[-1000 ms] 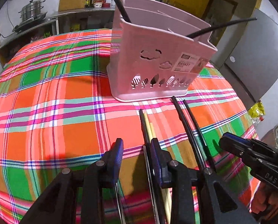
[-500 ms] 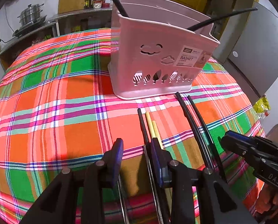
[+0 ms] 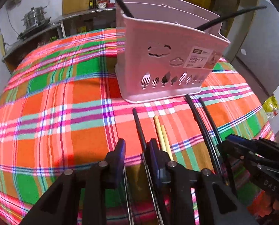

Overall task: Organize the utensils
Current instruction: 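Grasp a black chopstick with the left tool while the right tool grasps another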

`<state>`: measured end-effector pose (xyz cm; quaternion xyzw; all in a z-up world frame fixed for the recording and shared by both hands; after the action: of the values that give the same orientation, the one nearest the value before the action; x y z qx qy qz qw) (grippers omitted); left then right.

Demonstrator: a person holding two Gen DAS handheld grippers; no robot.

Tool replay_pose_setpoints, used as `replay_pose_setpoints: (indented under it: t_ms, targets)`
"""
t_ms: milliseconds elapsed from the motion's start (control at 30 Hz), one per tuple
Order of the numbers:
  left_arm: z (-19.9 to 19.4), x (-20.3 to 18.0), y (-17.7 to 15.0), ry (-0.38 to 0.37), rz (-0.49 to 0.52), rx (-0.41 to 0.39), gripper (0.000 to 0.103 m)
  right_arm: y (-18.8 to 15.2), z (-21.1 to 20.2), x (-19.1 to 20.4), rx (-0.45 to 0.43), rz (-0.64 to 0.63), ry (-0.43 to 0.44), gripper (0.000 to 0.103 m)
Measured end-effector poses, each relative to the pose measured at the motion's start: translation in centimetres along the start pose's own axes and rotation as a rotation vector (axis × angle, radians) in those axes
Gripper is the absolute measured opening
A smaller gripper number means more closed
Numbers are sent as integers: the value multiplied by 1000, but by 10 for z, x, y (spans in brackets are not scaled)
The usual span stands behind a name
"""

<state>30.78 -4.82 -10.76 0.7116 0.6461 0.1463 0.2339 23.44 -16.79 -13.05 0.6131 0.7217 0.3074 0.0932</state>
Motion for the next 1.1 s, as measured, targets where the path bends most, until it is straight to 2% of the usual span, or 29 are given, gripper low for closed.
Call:
replay_pose_setpoints:
  t_ms: [133,267,367,800,1000,1100]
  targets:
    - [6,-2,9,-4,15,13,25,0,0,-1,4,6,1,21]
    - [8,0,15,1,17,24,14,3,2,-1,8,4,-10,21]
    - [9,-4,13,0,31,25,11,6,5,0,15,0,-24,21]
    - [9,-5,11,-16,23,32,9,26,23,11,47,-51,-101,21]
    - [9,-6,11,-13,27,26,7,32,29,11,38,-61,-117,7]
    - [6,-7,11,-64,3,27,5,32,26,6,20,-26,-83,5]
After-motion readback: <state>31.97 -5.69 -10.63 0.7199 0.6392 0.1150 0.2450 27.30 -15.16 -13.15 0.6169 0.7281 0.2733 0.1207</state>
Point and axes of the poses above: each gripper's, at about its wrist camera, not at the fingertips, and z roughly the way its jaws point, x to its left, y to its top, the point moved 7 cm from there along z, roughly the way its jaws point, and after that the axes turned 1 degree about -z, right-handed, at the moved point
